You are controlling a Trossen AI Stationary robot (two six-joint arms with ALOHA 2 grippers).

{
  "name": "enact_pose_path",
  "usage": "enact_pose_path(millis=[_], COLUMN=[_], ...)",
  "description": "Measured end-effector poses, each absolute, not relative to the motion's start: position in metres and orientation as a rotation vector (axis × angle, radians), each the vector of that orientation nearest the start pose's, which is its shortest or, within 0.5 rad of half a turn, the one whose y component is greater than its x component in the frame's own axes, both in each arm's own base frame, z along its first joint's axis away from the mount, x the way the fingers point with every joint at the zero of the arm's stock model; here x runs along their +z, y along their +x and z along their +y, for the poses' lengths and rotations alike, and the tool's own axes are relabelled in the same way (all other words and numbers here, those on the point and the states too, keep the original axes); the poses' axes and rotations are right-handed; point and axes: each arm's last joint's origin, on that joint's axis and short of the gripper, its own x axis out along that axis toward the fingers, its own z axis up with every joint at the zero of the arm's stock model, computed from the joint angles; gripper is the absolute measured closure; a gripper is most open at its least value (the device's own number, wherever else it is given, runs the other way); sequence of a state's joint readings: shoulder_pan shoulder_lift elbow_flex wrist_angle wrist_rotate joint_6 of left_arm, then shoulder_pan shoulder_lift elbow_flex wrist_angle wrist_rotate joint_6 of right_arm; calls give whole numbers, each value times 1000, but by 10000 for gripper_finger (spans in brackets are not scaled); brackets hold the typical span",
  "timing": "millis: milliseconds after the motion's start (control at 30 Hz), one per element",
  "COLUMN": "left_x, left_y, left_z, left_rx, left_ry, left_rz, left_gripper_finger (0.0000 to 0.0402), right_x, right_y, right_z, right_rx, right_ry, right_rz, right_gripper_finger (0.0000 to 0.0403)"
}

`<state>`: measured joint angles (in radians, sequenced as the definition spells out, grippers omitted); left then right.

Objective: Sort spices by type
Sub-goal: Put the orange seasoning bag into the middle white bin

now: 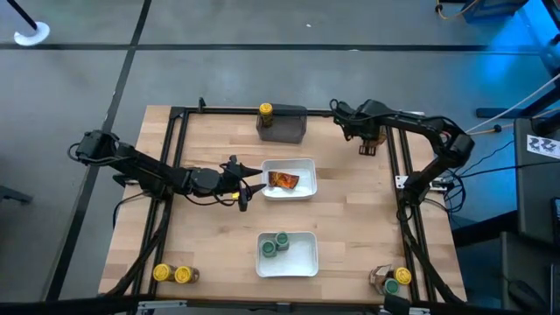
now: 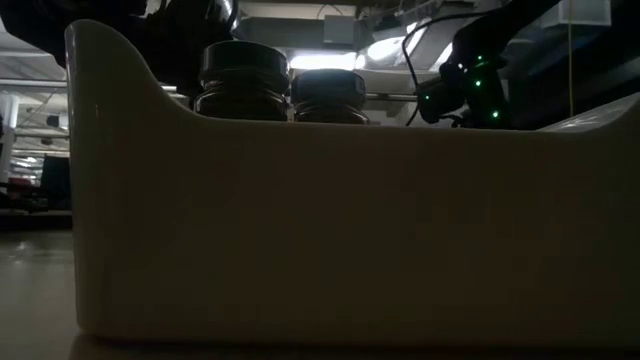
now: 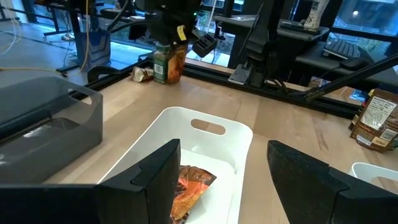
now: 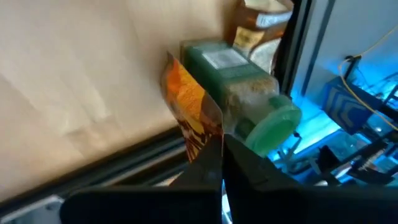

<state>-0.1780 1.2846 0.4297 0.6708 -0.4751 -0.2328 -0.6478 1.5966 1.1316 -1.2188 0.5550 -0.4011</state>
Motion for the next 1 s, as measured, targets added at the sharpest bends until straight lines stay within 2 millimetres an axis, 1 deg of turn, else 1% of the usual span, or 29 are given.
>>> enact_pose_path(millis=[100, 167, 233, 333, 433, 467, 567, 633, 800, 1000], left_x=[194, 194, 194, 194, 194, 194, 194, 194, 194, 194], left_y=[242, 242, 242, 242, 242, 242, 242, 242, 242, 242], left_z=[-30, -30, -30, -30, -30, -30, -30, -30, -30, -30], left_rx=[315, 315, 315, 315, 315, 315, 315, 315, 315, 315], left_ry=[-172, -173, -174, -174, -174, -174, -174, -174, -178, -179], left_rz=[139, 139, 139, 139, 139, 139, 139, 139, 139, 138], left_gripper_finger=[178, 178, 178, 178, 178, 178, 178, 178, 178, 178], right_x=[230, 245, 264, 295, 325, 334, 352, 360, 368, 375], right_y=[199, 203, 207, 217, 226, 230, 242, 251, 274, 292], right_z=[-165, -161, -152, -139, -125, -121, -105, -94, -66, -44], right_rx=[-526, -550, -562, -574, -563, -551, -498, -457, -328, -246], right_ry=[-167, -168, -190, -218, -211, -210, -220, -234, -245, -219], right_rz=[1908, 1869, 1818, 1689, 1534, 1481, 1362, 1282, 1083, 898], right_gripper_finger=[398, 399, 400, 400, 400, 401, 401, 401, 401, 401])
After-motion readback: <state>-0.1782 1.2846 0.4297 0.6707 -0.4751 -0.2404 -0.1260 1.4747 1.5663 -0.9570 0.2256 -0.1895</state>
